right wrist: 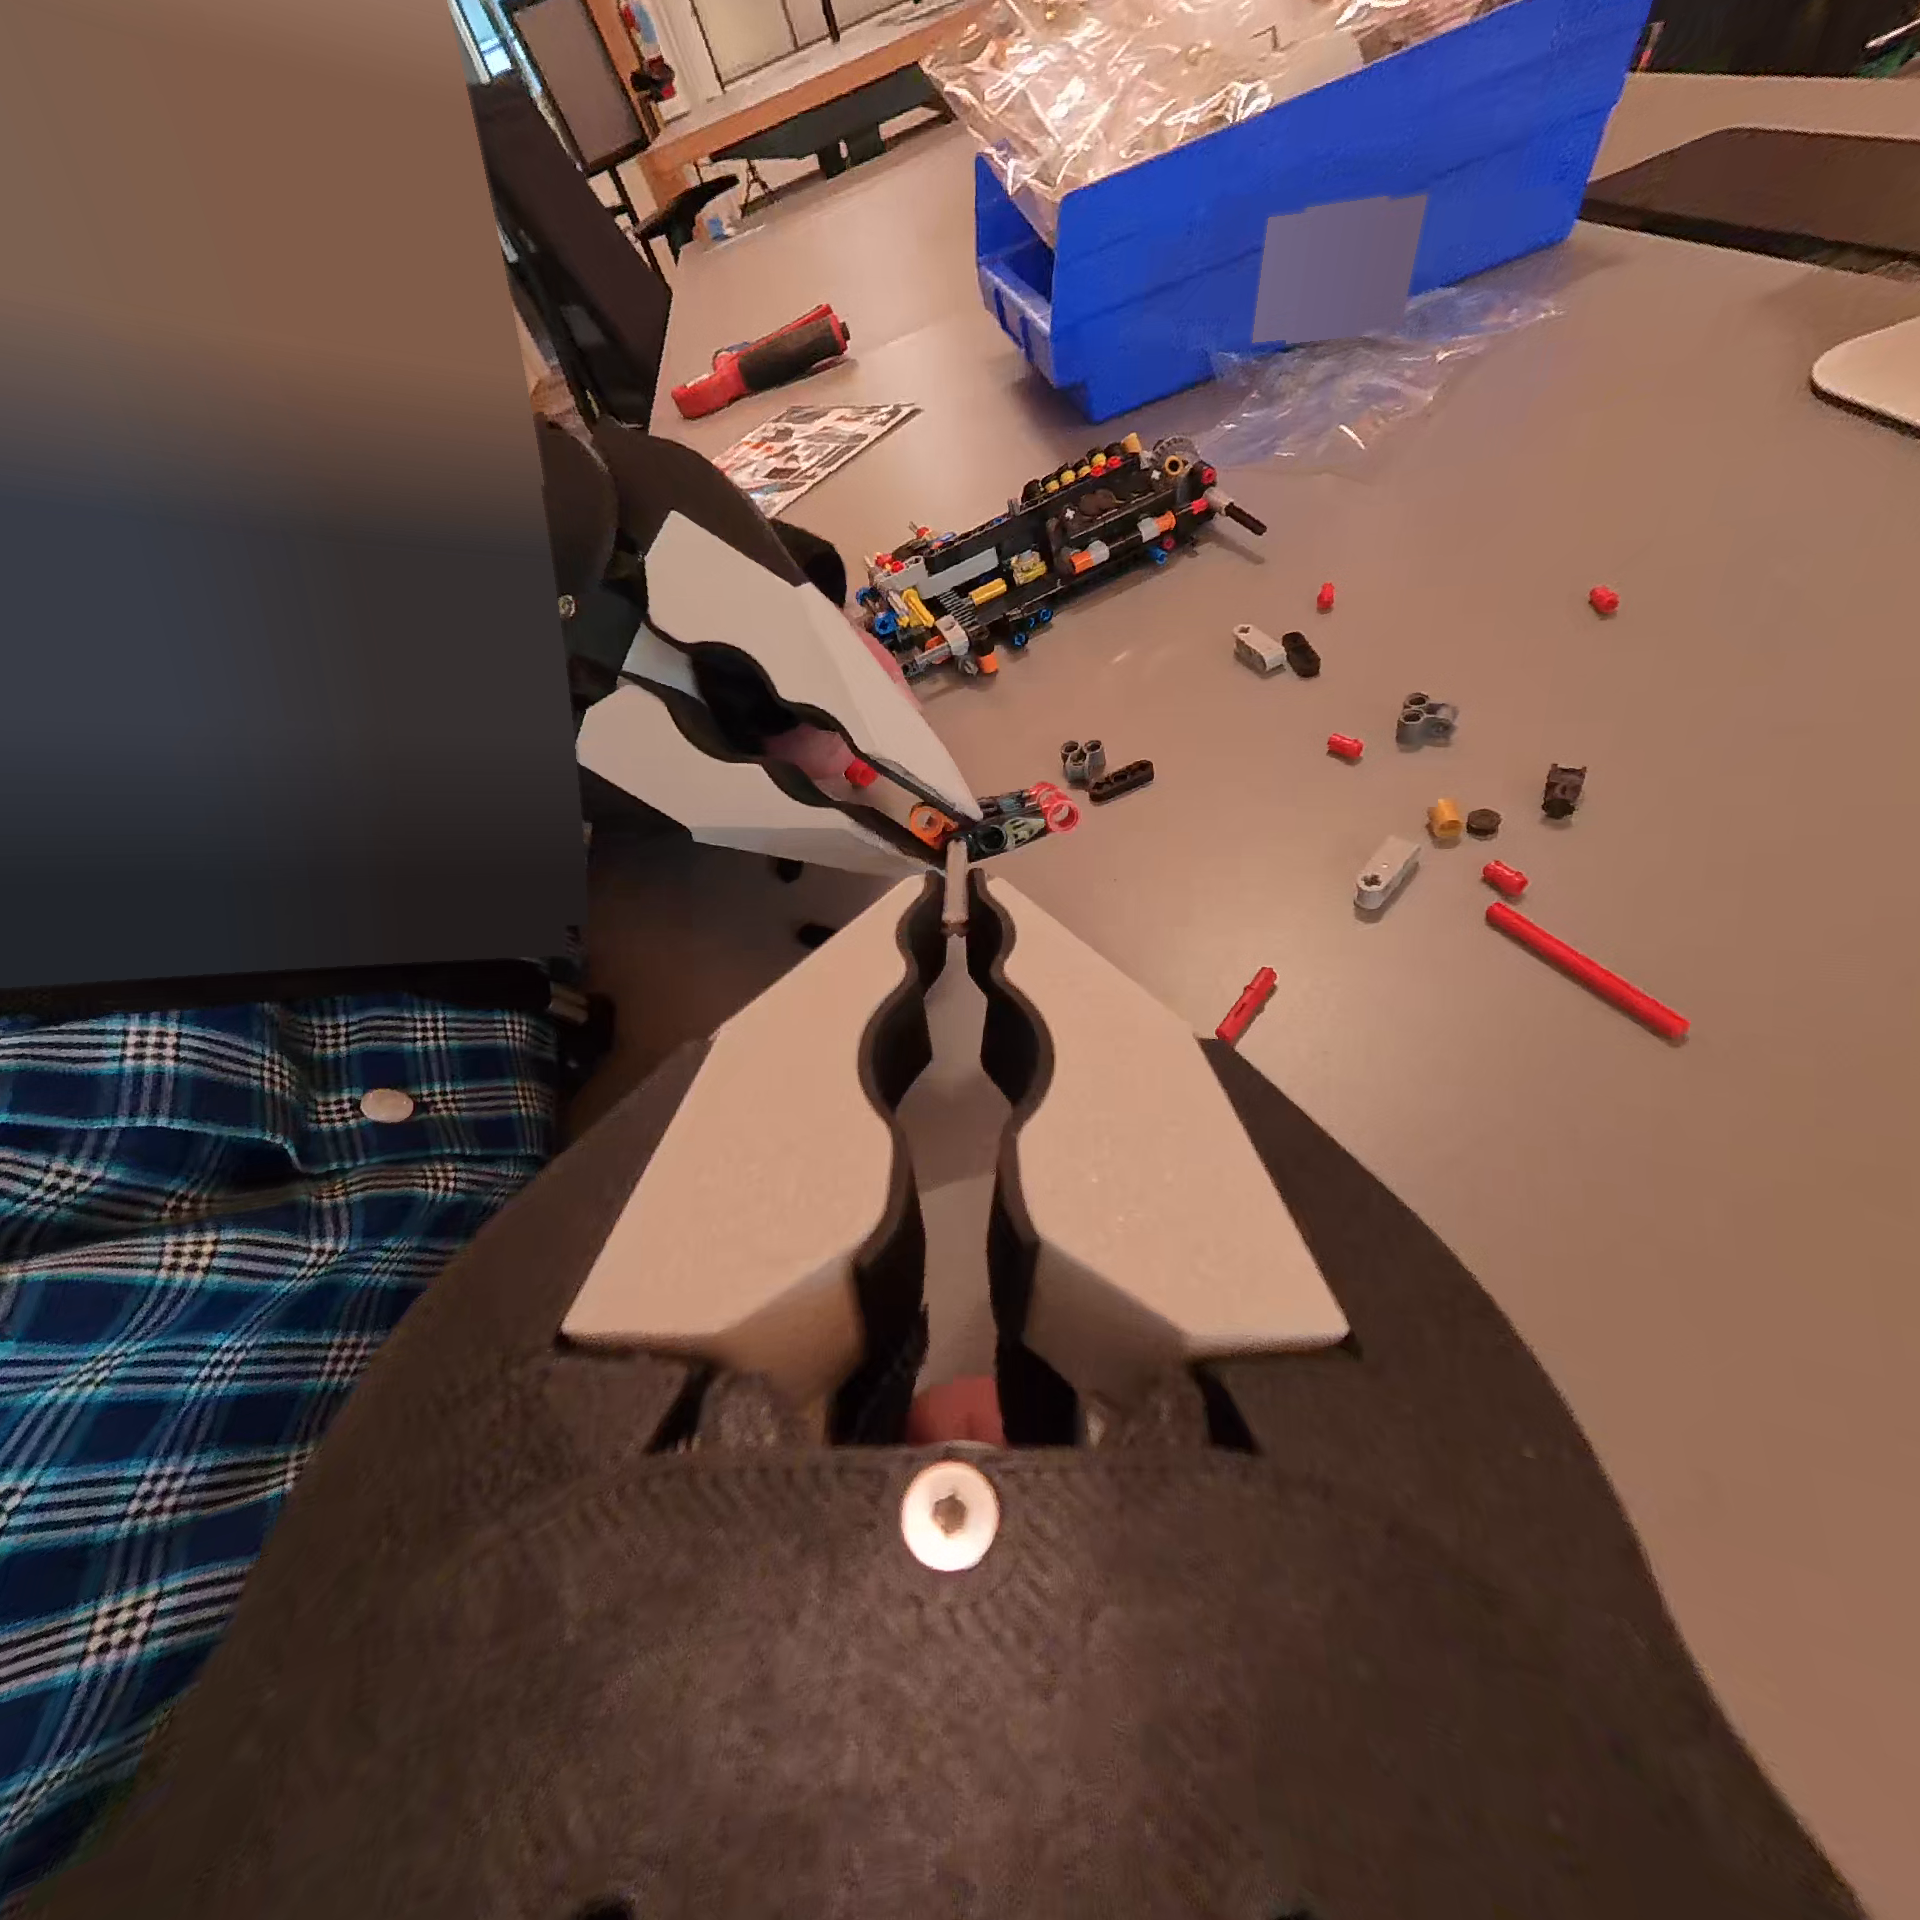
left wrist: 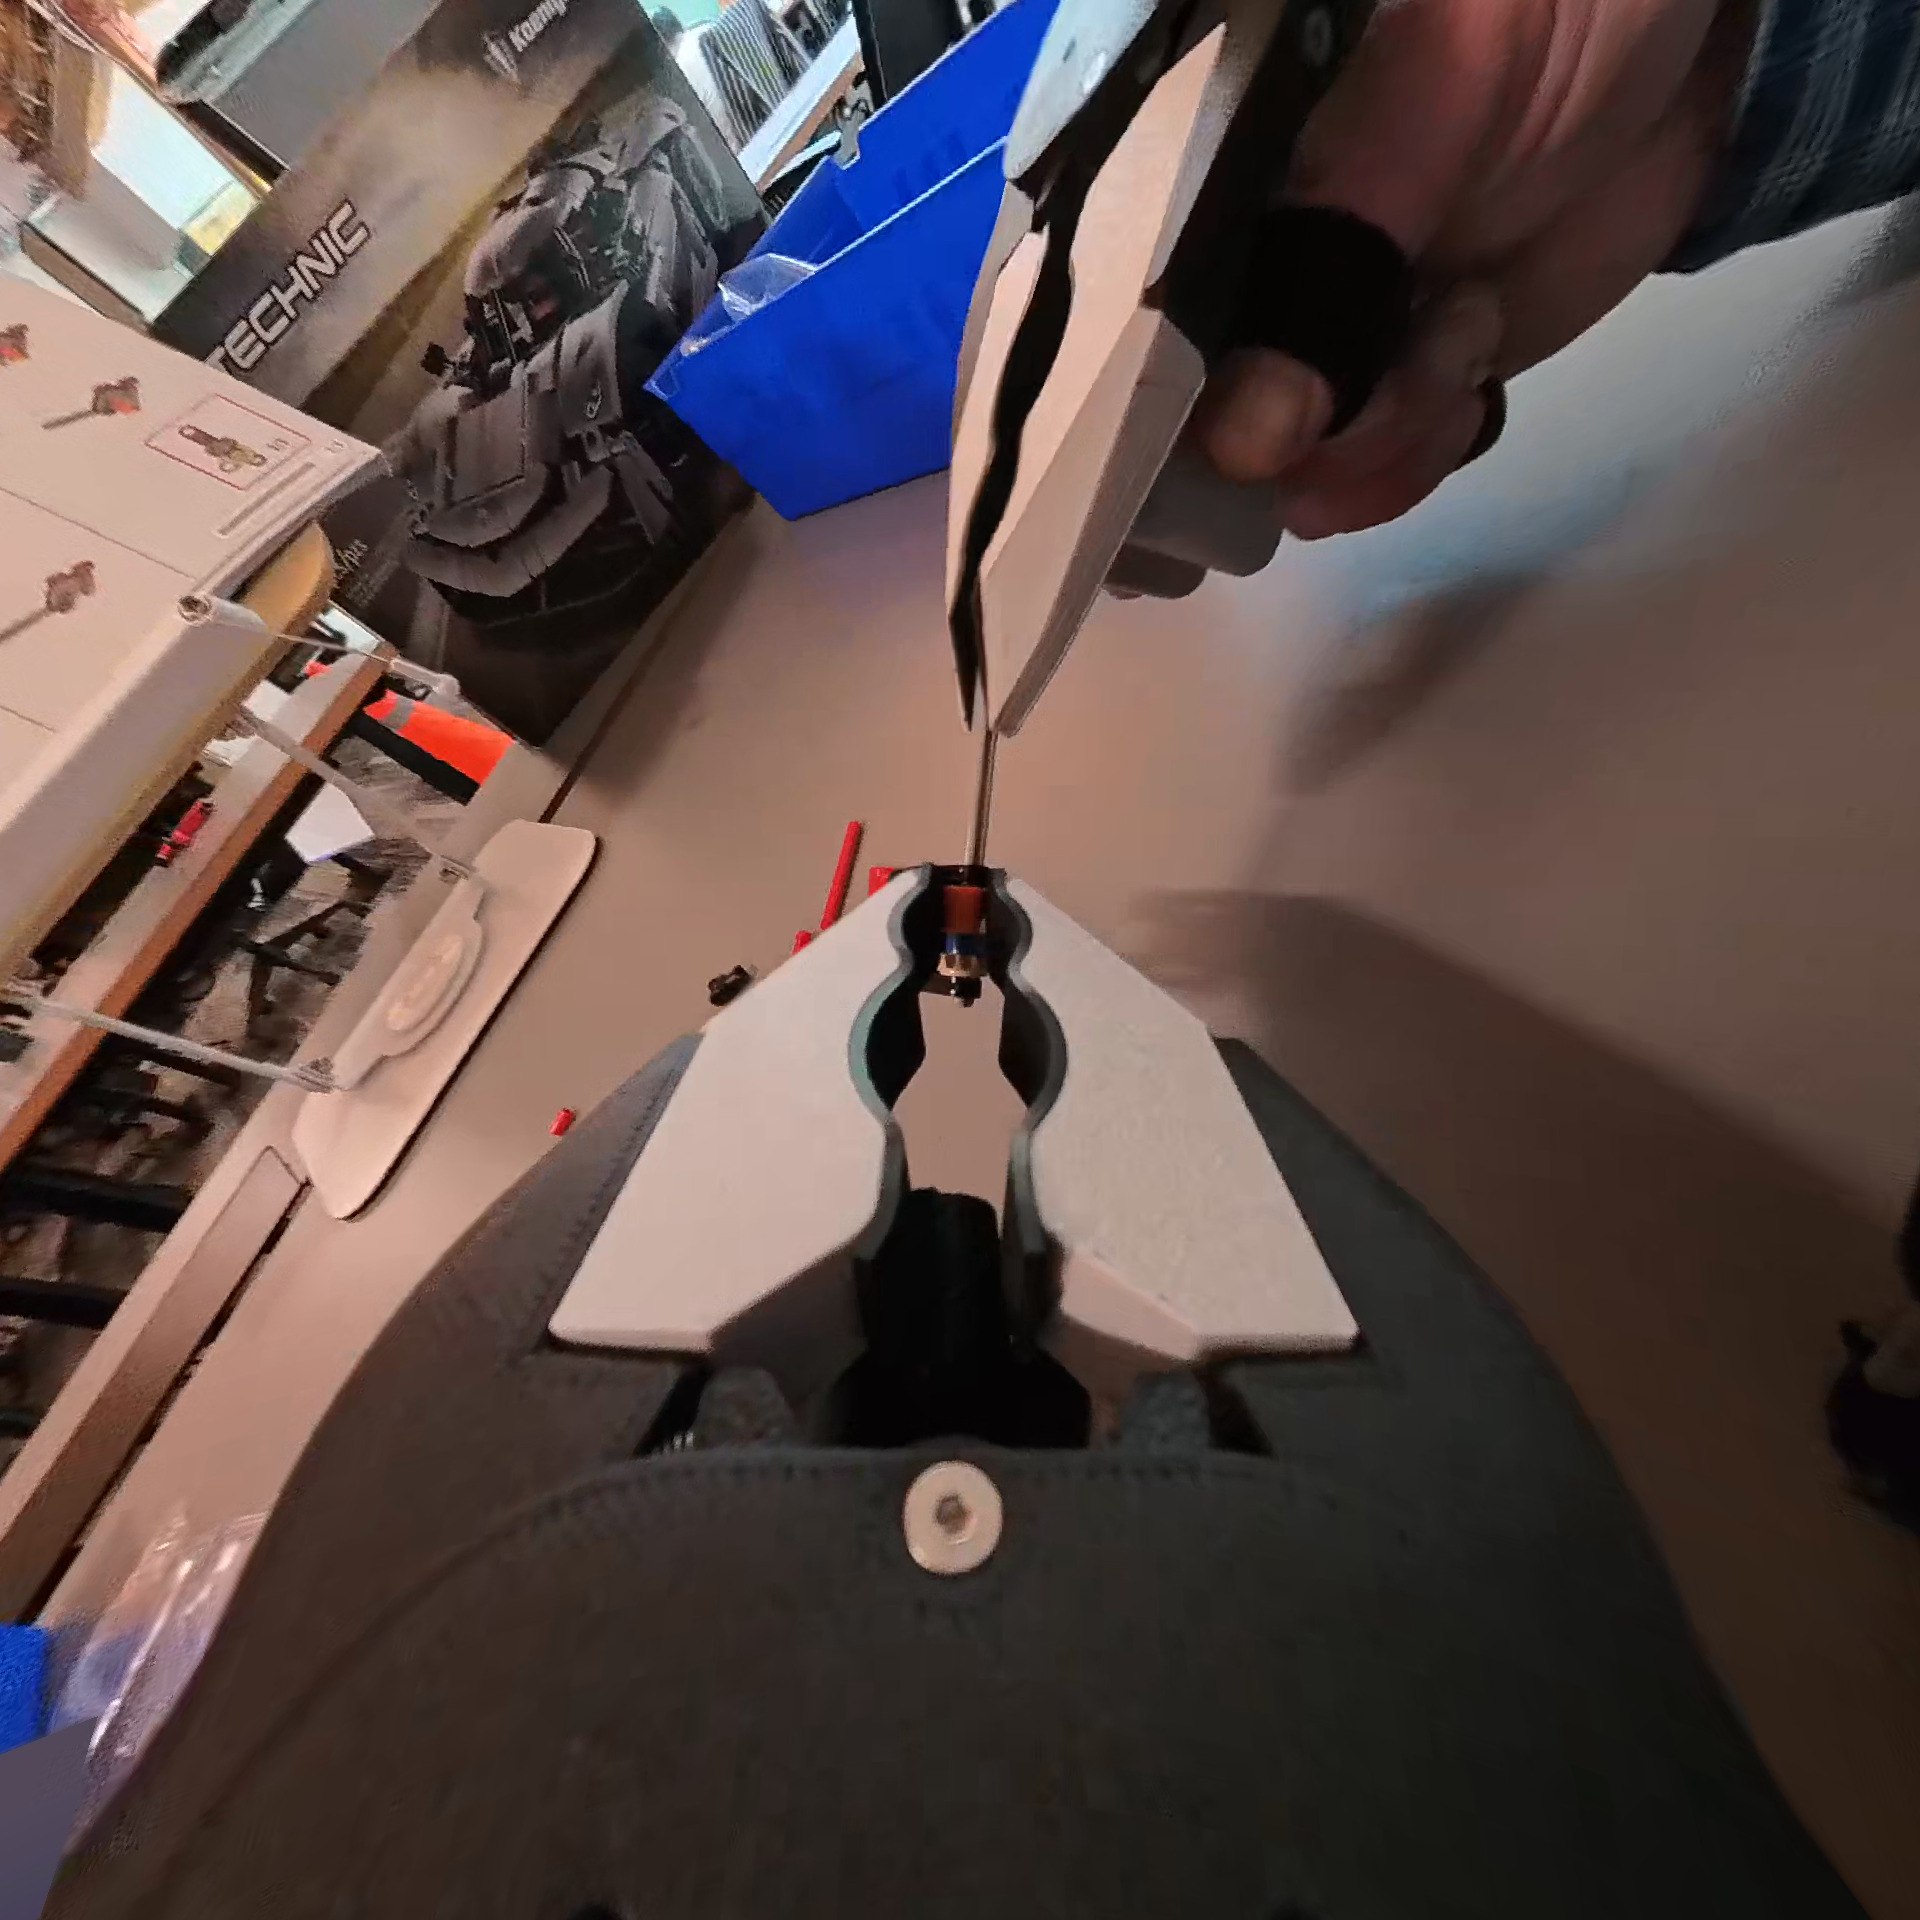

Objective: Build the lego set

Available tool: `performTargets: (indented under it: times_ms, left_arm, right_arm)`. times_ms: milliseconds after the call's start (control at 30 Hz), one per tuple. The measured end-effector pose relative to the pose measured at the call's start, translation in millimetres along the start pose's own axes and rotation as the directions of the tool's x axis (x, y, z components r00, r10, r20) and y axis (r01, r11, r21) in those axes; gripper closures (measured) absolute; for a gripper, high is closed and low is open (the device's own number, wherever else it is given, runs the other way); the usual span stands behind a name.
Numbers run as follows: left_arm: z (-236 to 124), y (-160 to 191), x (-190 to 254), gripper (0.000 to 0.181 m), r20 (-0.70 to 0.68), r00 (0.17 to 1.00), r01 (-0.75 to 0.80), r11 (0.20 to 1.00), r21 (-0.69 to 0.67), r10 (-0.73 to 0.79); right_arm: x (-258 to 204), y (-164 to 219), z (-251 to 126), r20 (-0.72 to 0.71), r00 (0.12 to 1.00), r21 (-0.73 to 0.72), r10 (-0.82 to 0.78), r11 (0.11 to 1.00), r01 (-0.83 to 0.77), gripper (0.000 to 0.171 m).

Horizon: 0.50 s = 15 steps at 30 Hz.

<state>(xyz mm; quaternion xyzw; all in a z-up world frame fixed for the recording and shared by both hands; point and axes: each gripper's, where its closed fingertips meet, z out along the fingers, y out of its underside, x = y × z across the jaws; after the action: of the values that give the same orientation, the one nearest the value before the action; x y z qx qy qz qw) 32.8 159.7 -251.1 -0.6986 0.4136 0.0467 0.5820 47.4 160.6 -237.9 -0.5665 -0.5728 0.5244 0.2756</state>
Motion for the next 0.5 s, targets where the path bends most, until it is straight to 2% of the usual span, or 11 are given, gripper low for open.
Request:
performTargets:
  times_ms: [233, 500]
  left_arm:
    - [-0.8, 2.7, 0.5, 0.175, 0.025, 0.998, -0.057, 0.998, -0.018, 0.058]
    - [-1.0, 3.6, -0.8, 0.176, 0.02, 0.999, -0.032, 0.999, -0.024, 0.032]
  right_arm:
    - [0.0, 0.2, 3.2, 0.008, 1.0, -0.003, 0.01, 1.0, -0.01, 0.17]
    - [0.0, -1.8, 5.4, 0.004, 0.999, -0.021, -0.038, 0.999, 0.038, 0.17]
